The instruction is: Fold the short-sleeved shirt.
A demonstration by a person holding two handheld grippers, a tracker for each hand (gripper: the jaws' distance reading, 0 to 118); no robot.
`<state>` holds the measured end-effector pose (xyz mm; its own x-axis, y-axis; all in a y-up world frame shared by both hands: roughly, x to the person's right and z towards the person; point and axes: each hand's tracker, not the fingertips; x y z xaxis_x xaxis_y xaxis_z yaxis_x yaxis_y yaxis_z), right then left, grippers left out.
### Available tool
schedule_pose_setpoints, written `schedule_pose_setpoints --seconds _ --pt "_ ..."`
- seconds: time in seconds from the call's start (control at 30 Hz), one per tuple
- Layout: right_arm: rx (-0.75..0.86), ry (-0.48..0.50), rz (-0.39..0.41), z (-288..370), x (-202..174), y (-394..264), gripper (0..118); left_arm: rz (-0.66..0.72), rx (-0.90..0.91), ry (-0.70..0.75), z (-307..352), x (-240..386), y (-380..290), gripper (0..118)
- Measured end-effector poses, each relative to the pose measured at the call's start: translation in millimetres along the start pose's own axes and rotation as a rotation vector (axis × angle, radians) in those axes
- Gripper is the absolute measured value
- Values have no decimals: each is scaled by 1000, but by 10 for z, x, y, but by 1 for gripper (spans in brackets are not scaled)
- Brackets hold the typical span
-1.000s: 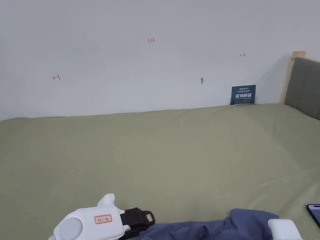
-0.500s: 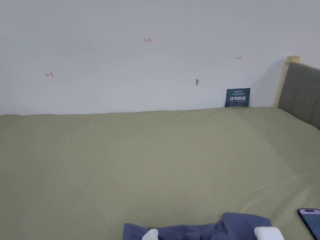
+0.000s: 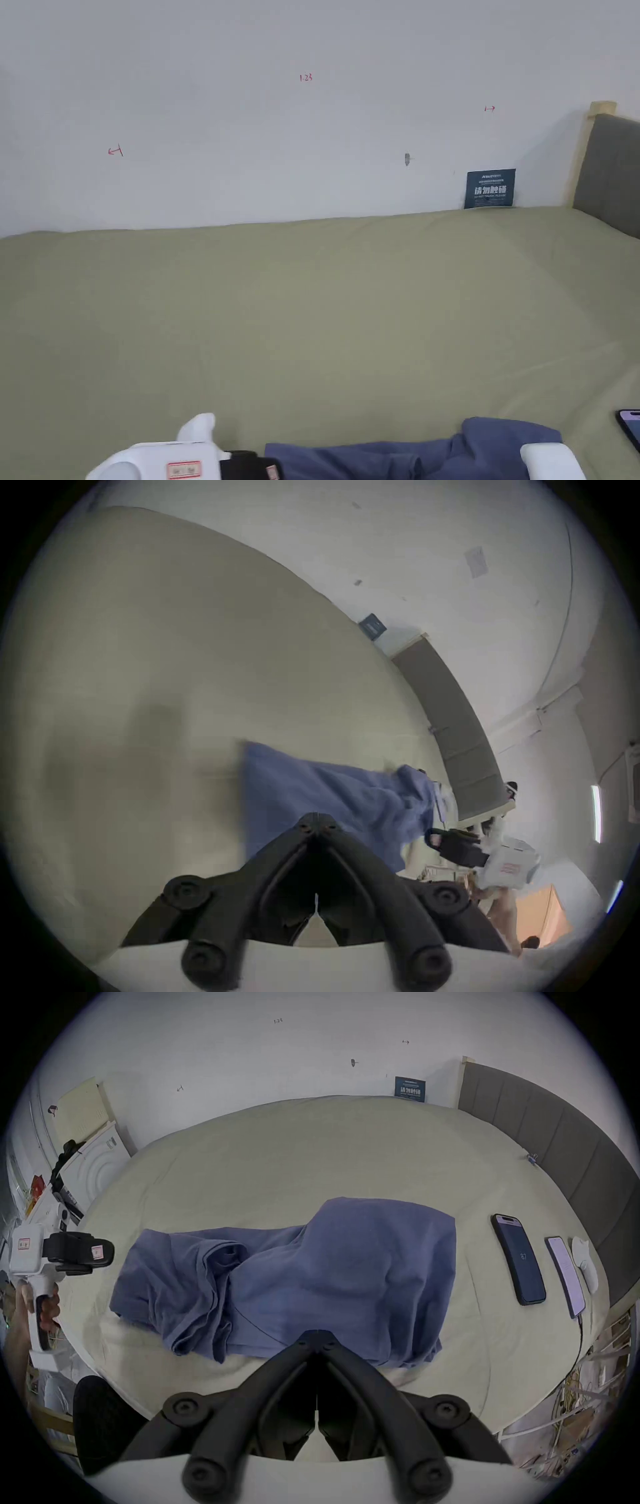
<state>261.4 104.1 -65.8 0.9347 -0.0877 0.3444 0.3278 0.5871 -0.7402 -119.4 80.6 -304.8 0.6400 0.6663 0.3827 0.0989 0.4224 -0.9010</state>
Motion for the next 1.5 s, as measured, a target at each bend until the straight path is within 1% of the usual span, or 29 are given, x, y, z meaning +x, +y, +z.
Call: schedule_pose_setpoints --seconds 0.07,0.13,0.17,0.2,0.23,0.27,0.33,0.4,0.5,0.53,0.57,0.6,0.63,0.67,0.73,0.77,0.83,0.87,0.97,1.0,1.07,1.1,1.23,1.3,1.4,1.5 --pt "2 1 3 4 -10 -4 0 55 8 -14 112 -189 -4 0" --pt "-2 0 7 11 -20 -13 0 119 -23 -95 116 -305 -15 2" --pt "-5 -2 8 10 -22 -17 0 144 -36 -117 83 -322 -30 22" --pt "-9 -2 9 8 -23 -20 0 143 -35 -89 62 -324 -38 56" --pt "-11 0 9 3 -22 -24 0 136 -35 -81 29 -312 -48 94" --pt "-14 1 9 3 -22 -29 0 126 -55 -73 -40 -285 -57 118" --pt "-13 1 8 10 -20 -35 0 123 -78 -87 -153 -293 -102 118" --pt "-11 1 7 19 -21 -39 0 164 -116 -138 -313 -306 -141 118" --pt "-13 2 8 10 -19 -34 0 170 -78 -220 -477 -233 -179 117" --pt "-14 0 8 8 -22 -35 0 180 -78 -238 -535 -233 -172 115" --pt "-14 -1 11 7 -26 -37 0 209 -65 -235 -583 -214 -178 96" --pt "-16 0 15 9 -32 -40 0 234 -66 -178 -636 -205 -188 67" --pt "-17 -1 17 11 -39 -43 0 248 -64 -104 -687 -205 -208 23" --pt "-20 -2 21 9 -46 -46 0 277 -52 -62 -702 -185 -248 16" --pt "-25 -7 24 4 -62 -51 0 357 -19 -159 -684 -223 -288 16" --pt "-25 -4 21 -6 -59 -52 0 358 -11 -141 -634 -212 -293 16" --pt "-16 15 1 8 -66 -53 0 281 7 -74 -496 -169 -264 16" --pt "-5 19 -5 24 -78 -51 0 268 19 -36 -388 -136 -229 15" --pt "13 10 12 39 -121 -35 0 373 23 -62 -46 -233 -74 13" --pt "13 4 16 35 -126 -36 0 339 38 -67 120 -239 -22 13" --pt "11 4 17 34 -123 -44 0 250 127 23 501 -270 76 13" --pt "8 6 17 34 -122 -50 0 243 142 51 695 -326 123 13" --pt "1 4 23 31 -127 -61 0 320 249 152 1390 -550 156 13" --pt "2 8 23 36 -143 -58 0 272 301 227 1632 -542 129 13" --pt "-7 19 25 17 -166 -59 0 244 316 242 1722 -404 77 13" --pt "-14 17 35 9 -183 -68 0 177 304 223 1526 -71 51 13"
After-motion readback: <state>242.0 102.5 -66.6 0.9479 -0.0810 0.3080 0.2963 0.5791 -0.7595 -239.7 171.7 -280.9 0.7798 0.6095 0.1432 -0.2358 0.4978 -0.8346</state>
